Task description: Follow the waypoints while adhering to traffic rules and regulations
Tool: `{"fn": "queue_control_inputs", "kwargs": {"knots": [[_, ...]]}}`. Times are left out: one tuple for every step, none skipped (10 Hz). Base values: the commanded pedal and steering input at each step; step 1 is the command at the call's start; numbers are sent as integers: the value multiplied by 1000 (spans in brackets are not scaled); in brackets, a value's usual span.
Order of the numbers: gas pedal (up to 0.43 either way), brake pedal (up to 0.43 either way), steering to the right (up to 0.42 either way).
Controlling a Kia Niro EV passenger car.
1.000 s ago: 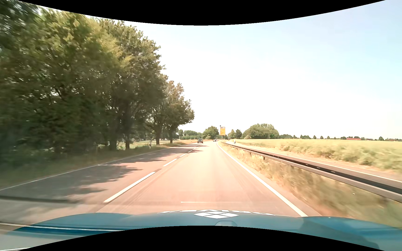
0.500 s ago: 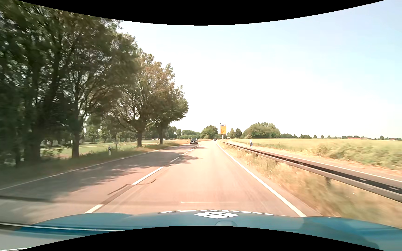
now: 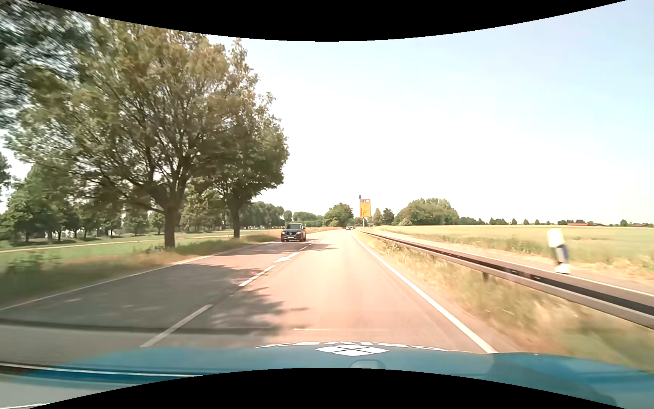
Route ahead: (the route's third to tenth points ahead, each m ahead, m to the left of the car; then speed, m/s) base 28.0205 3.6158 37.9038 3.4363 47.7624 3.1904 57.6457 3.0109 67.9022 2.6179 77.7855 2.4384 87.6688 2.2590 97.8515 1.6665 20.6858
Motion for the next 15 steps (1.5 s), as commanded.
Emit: {"fn": "queue_control_inputs", "kwargs": {"knots": [[138,0,2],[138,0,2],[138,0,1],[138,0,1],[138,0,1],[138,0,0],[138,0,0],[138,0,0],[138,0,0],[138,0,1],[138,0,0],[138,0,0],[138,0,0],[138,0,0],[138,0,0]]}}
